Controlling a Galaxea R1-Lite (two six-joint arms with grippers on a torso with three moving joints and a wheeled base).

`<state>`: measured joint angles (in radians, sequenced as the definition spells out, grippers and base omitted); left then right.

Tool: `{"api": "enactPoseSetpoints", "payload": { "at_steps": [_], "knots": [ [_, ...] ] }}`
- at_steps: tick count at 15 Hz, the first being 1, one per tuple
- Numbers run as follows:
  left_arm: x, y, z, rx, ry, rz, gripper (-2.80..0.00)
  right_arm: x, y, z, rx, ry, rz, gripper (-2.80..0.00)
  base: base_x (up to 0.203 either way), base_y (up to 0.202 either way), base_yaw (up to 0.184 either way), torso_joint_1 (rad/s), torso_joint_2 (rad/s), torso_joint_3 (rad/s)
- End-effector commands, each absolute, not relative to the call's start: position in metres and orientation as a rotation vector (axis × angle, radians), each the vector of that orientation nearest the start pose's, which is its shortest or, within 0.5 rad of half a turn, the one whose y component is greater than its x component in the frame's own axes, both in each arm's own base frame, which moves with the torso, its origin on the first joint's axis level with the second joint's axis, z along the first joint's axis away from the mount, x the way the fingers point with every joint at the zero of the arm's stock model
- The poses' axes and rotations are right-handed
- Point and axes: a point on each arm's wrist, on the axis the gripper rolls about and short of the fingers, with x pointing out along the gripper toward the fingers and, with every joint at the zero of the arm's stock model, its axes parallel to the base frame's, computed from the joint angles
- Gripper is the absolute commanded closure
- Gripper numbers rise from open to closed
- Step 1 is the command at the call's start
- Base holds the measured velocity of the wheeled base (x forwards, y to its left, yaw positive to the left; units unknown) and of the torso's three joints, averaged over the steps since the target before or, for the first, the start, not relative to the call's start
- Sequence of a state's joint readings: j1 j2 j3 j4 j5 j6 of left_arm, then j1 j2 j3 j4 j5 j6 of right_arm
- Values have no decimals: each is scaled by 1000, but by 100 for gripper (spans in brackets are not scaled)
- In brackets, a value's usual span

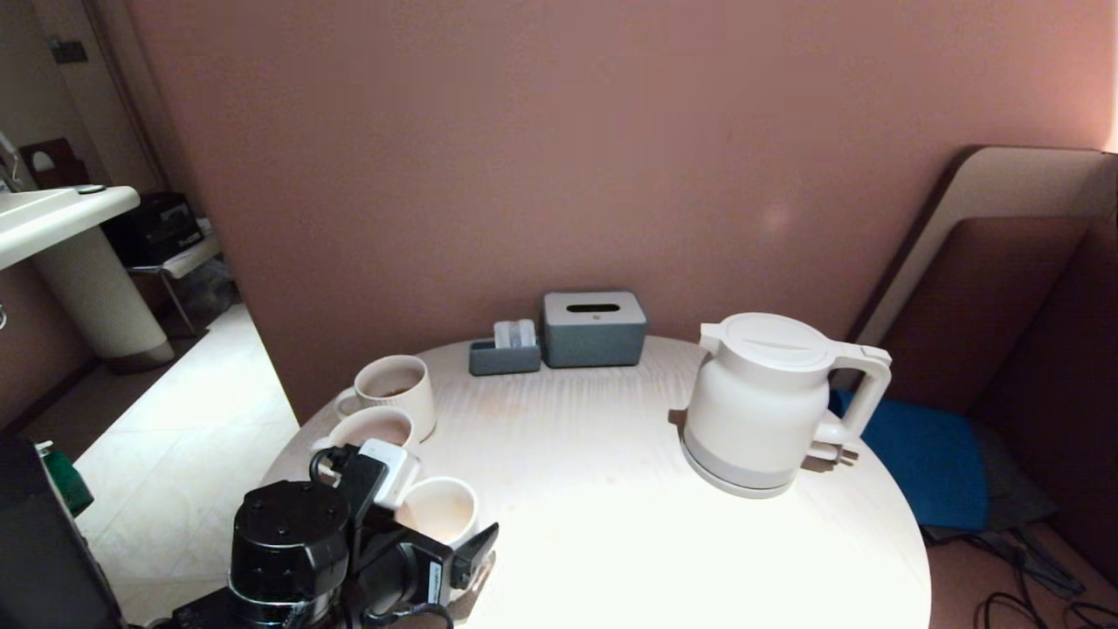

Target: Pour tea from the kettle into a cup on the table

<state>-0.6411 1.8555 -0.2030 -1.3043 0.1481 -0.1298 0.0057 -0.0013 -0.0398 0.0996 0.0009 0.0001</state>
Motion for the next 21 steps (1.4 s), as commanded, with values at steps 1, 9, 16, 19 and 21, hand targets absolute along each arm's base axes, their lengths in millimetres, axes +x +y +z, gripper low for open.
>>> {"api": "enactPoseSetpoints", "payload": {
  "at_steps": [1,9,16,19,21],
  "knots": [
    [193,-140,75,5,347,-459,-280,-26,0,76,0,61,8,0,0,0,0,0,0,0],
    [166,-120,78,8,367,-456,-280,-26,0,76,0,61,8,0,0,0,0,0,0,0],
    [142,-96,95,-12,319,-435,-280,-26,0,76,0,60,8,0,0,0,0,0,0,0],
    [125,-83,109,-9,287,-425,-280,-26,0,76,0,60,8,0,0,0,0,0,0,0],
    [116,-76,114,21,324,-409,-280,-26,0,76,0,61,8,0,0,0,0,0,0,0]
  ]
}}
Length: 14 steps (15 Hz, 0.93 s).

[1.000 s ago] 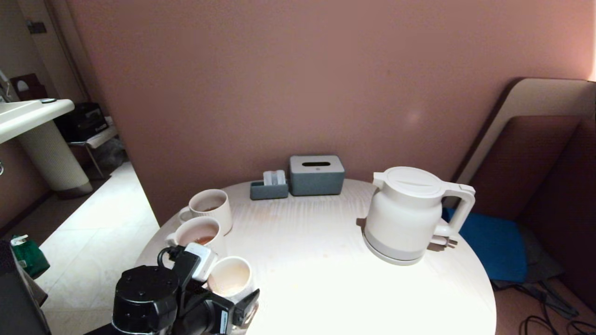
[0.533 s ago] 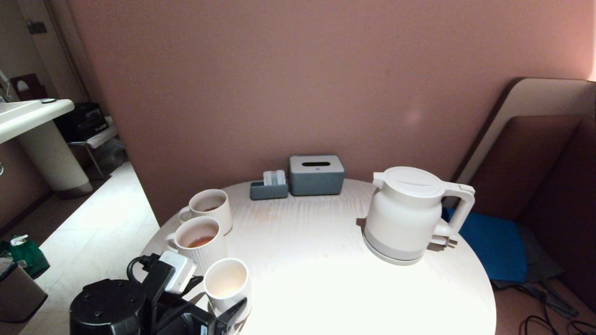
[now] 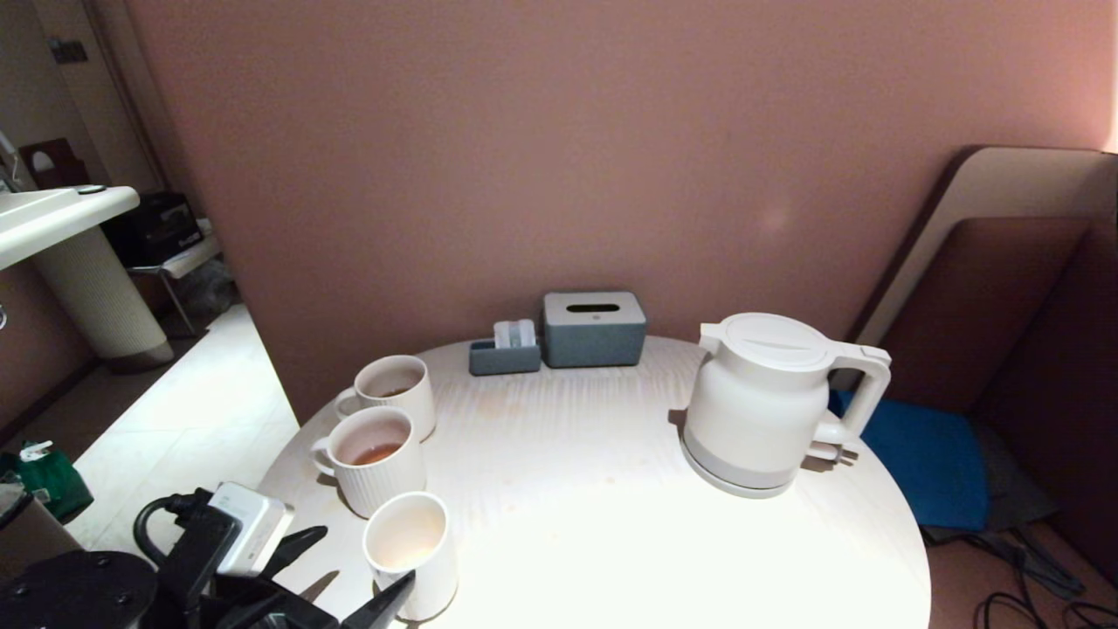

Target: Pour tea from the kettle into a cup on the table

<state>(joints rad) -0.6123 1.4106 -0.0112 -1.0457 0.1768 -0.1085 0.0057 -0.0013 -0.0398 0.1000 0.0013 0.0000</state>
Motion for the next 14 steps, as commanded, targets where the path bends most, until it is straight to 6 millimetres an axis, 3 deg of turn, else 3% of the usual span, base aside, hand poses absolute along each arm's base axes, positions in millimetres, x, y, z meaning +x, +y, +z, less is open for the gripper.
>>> {"api": "enactPoseSetpoints", "payload": {
  "at_steps": [1,10,14],
  "knots": [
    [114,-75,116,37,358,-403,-280,-26,0,76,0,60,8,0,0,0,0,0,0,0],
    [91,-57,136,49,359,-355,-280,-26,0,76,0,61,8,0,0,0,0,0,0,0],
    [91,-51,149,107,380,-142,-280,-26,0,76,0,61,8,0,0,0,0,0,0,0]
  ]
}}
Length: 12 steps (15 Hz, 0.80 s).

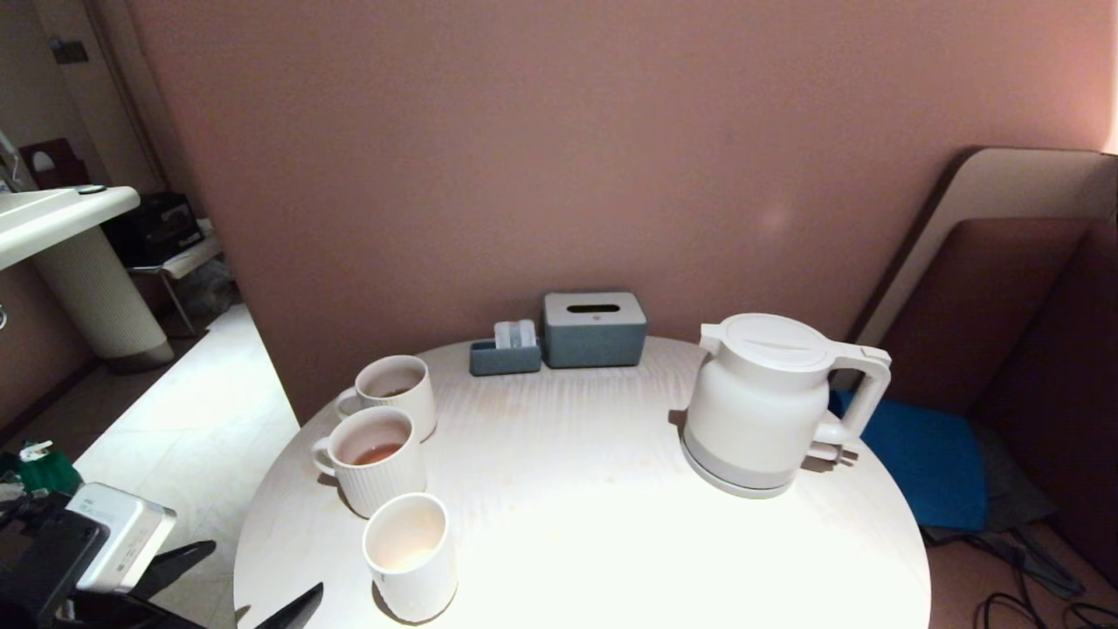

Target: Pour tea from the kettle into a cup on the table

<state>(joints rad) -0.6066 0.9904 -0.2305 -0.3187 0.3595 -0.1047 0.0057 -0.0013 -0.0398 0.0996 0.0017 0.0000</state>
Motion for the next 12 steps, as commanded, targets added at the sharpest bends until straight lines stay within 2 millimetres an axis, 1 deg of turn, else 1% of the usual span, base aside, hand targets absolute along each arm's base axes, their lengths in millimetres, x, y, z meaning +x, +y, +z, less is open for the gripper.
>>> {"api": "enactPoseSetpoints", "payload": {
  "at_steps": [1,3,5,7,9,12],
  "knots": [
    [94,-49,149,142,397,-34,-280,-26,0,76,0,61,8,0,0,0,0,0,0,0],
    [96,-42,152,207,419,185,-280,-26,0,76,0,60,8,0,0,0,0,0,0,0],
    [98,-28,158,209,448,333,-280,-26,0,76,0,61,8,0,0,0,0,0,0,0],
    [86,-17,166,186,437,403,-280,-26,0,76,0,61,8,0,0,0,0,0,0,0],
    [72,-5,168,140,398,489,-280,-26,0,76,0,61,8,0,0,0,0,0,0,0],
    [44,6,170,68,280,532,-280,-26,0,76,0,61,8,0,0,0,0,0,0,0]
  ]
}}
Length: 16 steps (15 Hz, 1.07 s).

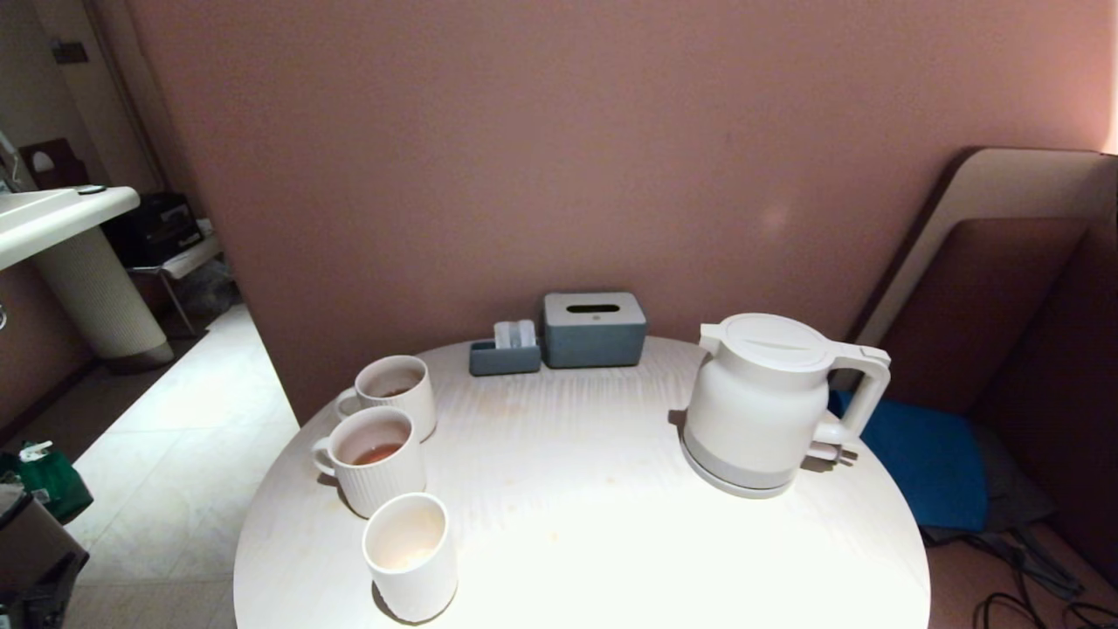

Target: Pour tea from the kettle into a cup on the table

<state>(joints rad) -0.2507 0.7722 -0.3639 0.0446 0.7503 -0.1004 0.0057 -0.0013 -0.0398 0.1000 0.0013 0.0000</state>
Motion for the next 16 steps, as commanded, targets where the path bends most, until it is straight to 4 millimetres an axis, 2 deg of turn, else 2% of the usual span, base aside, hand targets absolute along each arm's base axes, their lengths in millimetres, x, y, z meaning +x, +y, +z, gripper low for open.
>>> {"api": "enactPoseSetpoints", "payload": {
  "at_steps": [1,6,9,12,16],
  "knots": [
    [33,8,171,44,229,533,-280,-26,0,76,0,61,8,0,0,0,0,0,0,0],
    [-15,17,170,-35,0,617,-280,-26,0,76,0,60,8,0,0,0,0,0,0,0],
    [-17,17,162,-2,11,622,-280,-26,0,76,0,60,8,0,0,0,0,0,0,0],
    [-12,10,161,-14,-16,315,-280,-26,0,76,0,60,8,0,0,0,0,0,0,0],
    [-6,1,145,-1,30,-84,-280,-26,0,76,0,60,8,0,0,0,0,0,0,0]
  ]
}}
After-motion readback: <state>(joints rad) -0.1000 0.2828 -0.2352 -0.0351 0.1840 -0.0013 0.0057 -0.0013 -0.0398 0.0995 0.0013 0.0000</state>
